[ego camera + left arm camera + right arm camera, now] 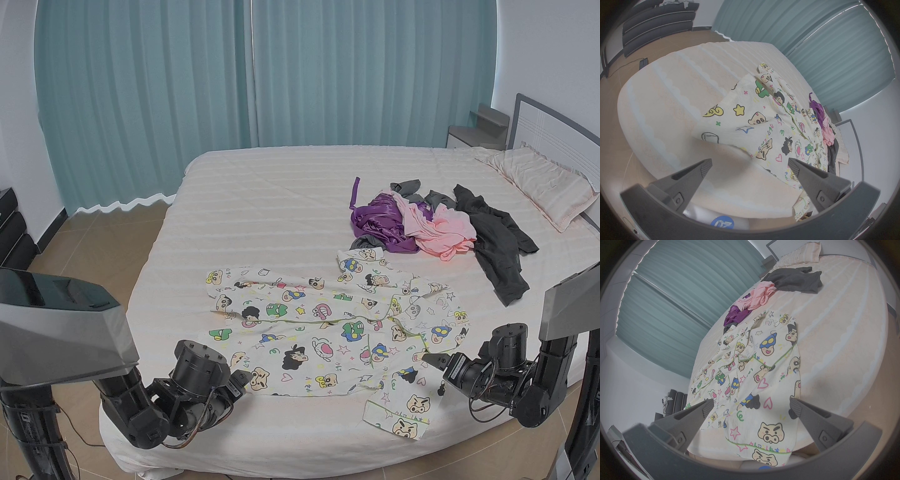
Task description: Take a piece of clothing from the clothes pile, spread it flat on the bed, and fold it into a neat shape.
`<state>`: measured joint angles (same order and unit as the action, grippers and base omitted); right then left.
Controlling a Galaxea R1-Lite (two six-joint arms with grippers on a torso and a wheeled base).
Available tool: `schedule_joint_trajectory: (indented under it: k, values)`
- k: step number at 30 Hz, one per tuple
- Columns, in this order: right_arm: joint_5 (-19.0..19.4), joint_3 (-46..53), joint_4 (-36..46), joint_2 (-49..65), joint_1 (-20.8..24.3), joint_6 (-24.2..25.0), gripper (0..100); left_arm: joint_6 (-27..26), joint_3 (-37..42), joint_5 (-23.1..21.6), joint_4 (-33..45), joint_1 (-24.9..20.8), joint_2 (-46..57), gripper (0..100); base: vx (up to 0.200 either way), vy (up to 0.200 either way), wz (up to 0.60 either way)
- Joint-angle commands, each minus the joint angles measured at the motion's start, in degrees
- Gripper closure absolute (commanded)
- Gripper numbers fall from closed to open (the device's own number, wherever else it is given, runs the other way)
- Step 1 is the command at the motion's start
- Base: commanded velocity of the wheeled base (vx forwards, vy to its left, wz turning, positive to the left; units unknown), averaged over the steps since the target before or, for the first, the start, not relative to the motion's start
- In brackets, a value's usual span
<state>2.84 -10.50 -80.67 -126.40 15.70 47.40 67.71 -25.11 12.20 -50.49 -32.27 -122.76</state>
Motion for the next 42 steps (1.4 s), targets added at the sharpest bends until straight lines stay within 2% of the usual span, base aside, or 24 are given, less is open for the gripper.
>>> schedule_joint_trajectory:
  k: [1,4,10,14,17,18,25,33,40,42]
  values:
    - [0.0,0.7,-0.6,-1.3,0.5,0.1,0,-0.2,-2.5,1.2,0.0,-0.8,-4.4,0,0.000,0.000,0.00]
    - [0.0,0.6,-0.8,-1.9,0.5,0.2,0,-0.3,-3.8,1.4,0.0,-0.7,-5.4,0,0.000,0.000,0.00]
    - [0.1,1.8,-2.8,-2.0,1.4,0.2,0,-0.2,-7.3,5.8,-0.5,1.9,-8.4,0,0.000,0.000,0.00]
    - [0.3,2.8,-3.2,-2.4,2.9,0.2,0,-0.2,-9.3,6.7,-0.4,5.3,-9.3,0,0.000,0.000,0.00]
    - [0.3,3.4,-3.2,-3.4,3.8,0.2,0,-0.2,-9.6,7.0,-0.4,5.6,-9.5,0,0.000,0.000,0.00]
    - [0.3,3.6,-3.3,-4.1,4.1,0.2,0,-0.2,-9.7,7.1,-0.4,5.7,-9.7,100,0.000,0.000,0.00]
    - [0.2,5.3,-3.2,-6.9,6.9,-0.3,0,-0.1,-9.7,11.0,-1.1,7.8,-10.0,100,0.000,0.000,0.00]
    - [-0.2,5.2,-3.4,-10.7,8.8,-0.7,0,-0.3,-8.1,11.4,-8.8,8.5,-10.1,100,0.000,0.000,0.00]
    - [-1.5,4.4,-4.9,-12.9,10.8,-2.5,0,-0.2,-8.0,11.4,-9.0,8.5,-10.2,100,0.000,0.000,0.00]
    - [-3.5,2.9,-6.1,-14.4,11.6,-2.7,0,-0.2,-8.0,11.4,-9.0,8.5,-10.3,100,0.000,0.000,0.00]
